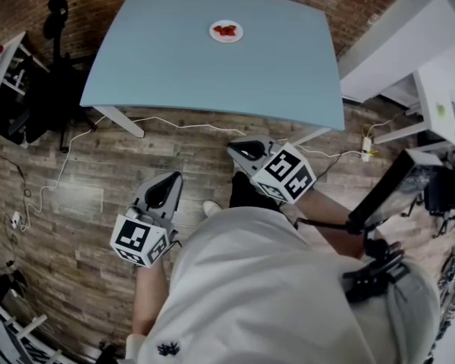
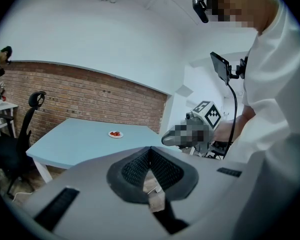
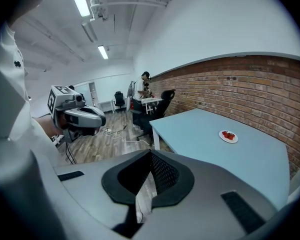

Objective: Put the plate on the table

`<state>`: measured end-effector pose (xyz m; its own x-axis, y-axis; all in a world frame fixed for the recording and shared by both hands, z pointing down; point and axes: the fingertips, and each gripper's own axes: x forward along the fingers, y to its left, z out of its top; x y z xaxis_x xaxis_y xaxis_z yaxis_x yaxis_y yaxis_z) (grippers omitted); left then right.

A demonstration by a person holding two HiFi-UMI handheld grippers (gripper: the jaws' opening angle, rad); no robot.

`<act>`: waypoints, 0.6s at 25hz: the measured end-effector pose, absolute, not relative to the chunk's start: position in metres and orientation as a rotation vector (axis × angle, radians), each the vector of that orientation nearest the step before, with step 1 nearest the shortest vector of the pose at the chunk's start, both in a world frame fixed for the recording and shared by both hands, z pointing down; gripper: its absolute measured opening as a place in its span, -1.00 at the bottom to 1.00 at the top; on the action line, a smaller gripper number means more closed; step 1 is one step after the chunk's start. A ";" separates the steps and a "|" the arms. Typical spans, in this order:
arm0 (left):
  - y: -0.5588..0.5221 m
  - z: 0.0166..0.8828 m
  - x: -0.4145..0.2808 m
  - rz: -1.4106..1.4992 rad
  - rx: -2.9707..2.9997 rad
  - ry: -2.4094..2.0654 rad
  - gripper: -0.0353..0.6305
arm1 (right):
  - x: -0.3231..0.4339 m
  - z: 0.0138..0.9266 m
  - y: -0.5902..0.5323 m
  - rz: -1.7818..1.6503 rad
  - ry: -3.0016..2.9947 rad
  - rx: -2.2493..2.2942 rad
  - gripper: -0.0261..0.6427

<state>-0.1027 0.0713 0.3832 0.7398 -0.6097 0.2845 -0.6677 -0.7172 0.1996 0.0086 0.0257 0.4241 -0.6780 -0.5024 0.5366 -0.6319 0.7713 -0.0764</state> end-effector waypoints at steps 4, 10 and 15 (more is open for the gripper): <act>0.071 0.384 -0.105 0.278 2.651 -1.004 -0.89 | 0.003 0.422 0.026 0.333 -2.458 0.821 -0.89; 0.070 0.385 -0.117 0.247 2.635 -1.049 -0.89 | -0.010 0.421 0.022 0.301 -2.448 0.771 -0.89; 0.065 0.389 -0.127 0.234 2.613 -1.075 -0.89 | -0.022 0.422 0.012 0.289 -2.447 0.738 -0.89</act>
